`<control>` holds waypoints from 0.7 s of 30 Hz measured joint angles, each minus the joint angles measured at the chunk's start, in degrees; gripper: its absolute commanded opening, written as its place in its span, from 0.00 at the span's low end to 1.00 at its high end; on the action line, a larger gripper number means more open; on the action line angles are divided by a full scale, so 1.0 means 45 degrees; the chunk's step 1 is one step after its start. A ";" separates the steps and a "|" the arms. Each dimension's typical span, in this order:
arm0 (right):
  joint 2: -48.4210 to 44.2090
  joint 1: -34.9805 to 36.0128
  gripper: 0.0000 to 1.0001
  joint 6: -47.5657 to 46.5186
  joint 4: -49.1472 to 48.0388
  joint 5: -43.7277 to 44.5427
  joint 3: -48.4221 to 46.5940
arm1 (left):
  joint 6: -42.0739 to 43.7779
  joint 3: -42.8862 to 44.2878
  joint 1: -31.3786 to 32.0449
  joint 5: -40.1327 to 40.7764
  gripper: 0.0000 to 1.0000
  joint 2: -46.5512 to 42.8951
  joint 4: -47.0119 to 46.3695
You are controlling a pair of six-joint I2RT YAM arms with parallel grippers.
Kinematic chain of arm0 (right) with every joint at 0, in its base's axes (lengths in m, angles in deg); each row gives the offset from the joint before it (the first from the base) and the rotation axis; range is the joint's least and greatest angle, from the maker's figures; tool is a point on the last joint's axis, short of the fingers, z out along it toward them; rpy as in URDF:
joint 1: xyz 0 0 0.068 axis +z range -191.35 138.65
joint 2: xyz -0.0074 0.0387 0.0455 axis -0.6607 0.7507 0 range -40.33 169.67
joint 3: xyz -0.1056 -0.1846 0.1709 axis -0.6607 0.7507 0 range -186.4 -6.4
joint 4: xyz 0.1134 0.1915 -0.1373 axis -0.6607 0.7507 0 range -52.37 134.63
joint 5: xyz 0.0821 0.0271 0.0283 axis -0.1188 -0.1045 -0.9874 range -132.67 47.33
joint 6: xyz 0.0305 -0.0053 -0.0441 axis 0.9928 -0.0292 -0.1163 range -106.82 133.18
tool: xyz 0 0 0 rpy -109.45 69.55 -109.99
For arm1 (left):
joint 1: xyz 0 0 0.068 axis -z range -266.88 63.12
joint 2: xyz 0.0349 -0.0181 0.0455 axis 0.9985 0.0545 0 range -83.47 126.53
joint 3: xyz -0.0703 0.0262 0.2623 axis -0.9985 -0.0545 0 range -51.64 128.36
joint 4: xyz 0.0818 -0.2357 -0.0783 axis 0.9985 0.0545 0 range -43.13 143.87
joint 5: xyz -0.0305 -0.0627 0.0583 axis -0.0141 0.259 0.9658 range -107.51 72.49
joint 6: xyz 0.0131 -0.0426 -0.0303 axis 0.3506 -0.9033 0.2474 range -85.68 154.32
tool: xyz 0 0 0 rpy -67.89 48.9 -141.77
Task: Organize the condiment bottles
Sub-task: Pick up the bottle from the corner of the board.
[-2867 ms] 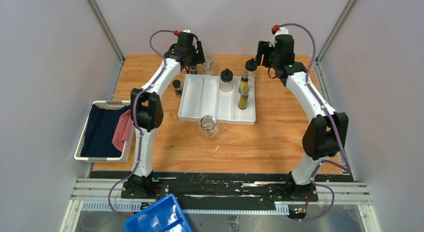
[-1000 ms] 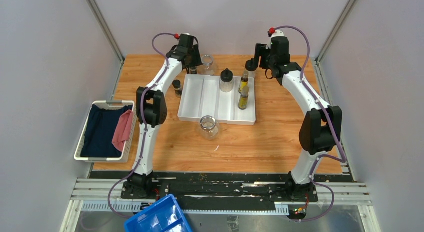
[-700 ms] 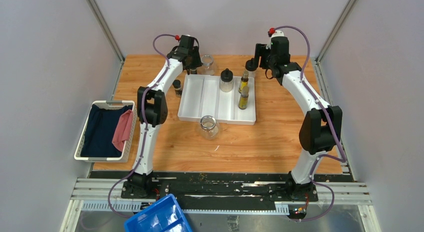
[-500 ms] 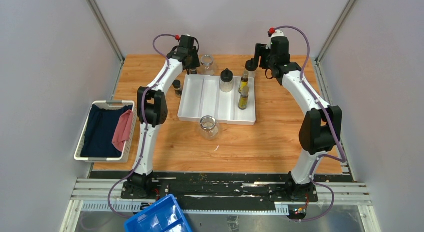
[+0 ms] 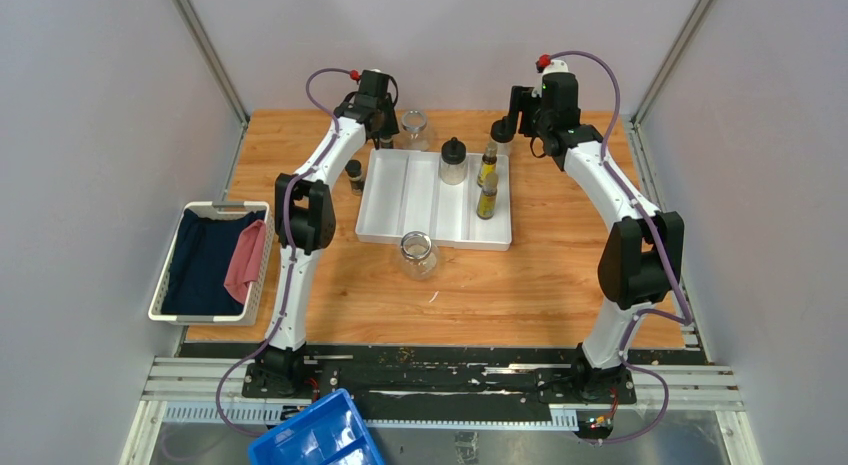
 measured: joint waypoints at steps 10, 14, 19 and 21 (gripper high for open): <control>0.0000 0.0000 0.74 0.0000 0.0000 0.0000 0.0000 | 0.0126 -0.0495 0.0053 0.0112 0.00 -0.0189 -0.0529; 0.0000 0.0000 0.73 0.0005 0.0000 -0.0005 0.0000 | 0.0248 -0.0874 0.0151 0.0253 0.00 -0.0423 -0.0661; -0.0005 0.0000 0.73 0.0005 0.0000 -0.0005 0.0000 | 0.0427 -0.0894 0.0267 0.0432 0.00 -0.0486 -0.0665; -0.0005 0.0000 0.73 0.0005 0.0000 -0.0005 0.0000 | 0.0476 -0.0894 0.0291 0.0481 0.00 -0.0520 -0.0665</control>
